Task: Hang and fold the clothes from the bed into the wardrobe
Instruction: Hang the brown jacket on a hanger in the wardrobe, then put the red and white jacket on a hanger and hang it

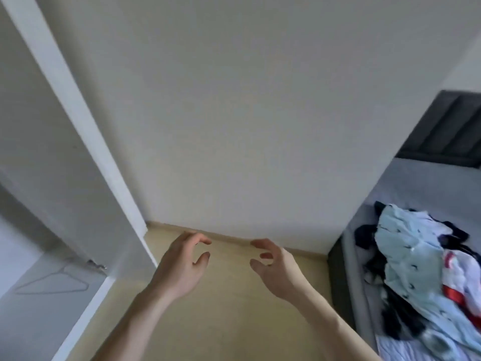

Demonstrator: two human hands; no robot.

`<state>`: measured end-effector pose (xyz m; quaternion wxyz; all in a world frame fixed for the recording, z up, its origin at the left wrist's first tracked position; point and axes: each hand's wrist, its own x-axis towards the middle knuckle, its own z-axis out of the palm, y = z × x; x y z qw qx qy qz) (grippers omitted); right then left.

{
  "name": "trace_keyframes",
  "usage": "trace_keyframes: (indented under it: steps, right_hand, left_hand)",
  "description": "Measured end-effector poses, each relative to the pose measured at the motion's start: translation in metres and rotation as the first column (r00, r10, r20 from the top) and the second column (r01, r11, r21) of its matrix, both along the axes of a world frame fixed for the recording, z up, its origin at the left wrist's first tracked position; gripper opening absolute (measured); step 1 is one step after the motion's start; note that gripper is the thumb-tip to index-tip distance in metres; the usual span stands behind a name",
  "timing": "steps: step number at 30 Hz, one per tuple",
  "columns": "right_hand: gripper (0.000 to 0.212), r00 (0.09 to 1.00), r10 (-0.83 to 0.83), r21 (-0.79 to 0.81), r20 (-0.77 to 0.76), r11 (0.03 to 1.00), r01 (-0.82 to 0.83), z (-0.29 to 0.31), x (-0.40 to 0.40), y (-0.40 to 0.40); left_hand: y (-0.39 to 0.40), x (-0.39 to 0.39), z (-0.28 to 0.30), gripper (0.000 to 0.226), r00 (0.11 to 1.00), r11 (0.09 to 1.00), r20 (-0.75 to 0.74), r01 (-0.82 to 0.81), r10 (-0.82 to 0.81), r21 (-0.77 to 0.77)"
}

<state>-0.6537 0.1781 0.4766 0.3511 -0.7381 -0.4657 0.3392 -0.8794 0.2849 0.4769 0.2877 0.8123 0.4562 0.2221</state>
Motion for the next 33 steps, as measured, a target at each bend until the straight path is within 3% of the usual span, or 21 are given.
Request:
trace_keyframes:
  steps: [6,16,23,33]
  right_hand:
    - [0.039,0.940,-0.334,-0.035,-0.070,0.942,0.333,-0.009,0.129,-0.115]
    - [0.035,0.666,-0.739,-0.046,-0.104,0.672,0.739,-0.043,0.288,-0.245]
    - [0.041,0.526,-0.848,-0.140,-0.065,0.530,0.836,-0.080,0.410,-0.255]
    - [0.042,0.317,-0.945,-0.222,-0.077,0.326,0.919,-0.131,0.597,-0.231]
  left_hand:
    - [-0.047,0.161,0.000,0.025,0.934,0.935,-0.055,0.354,-0.353,0.014]
    - [-0.098,0.402,-0.025,0.018,0.695,0.705,-0.120,0.703,-0.709,-0.091]
    - [-0.084,0.567,-0.080,0.017,0.540,0.560,-0.148,0.800,-0.829,-0.217]
    - [-0.058,0.821,-0.159,0.016,0.357,0.414,-0.209,0.782,-0.910,-0.466]
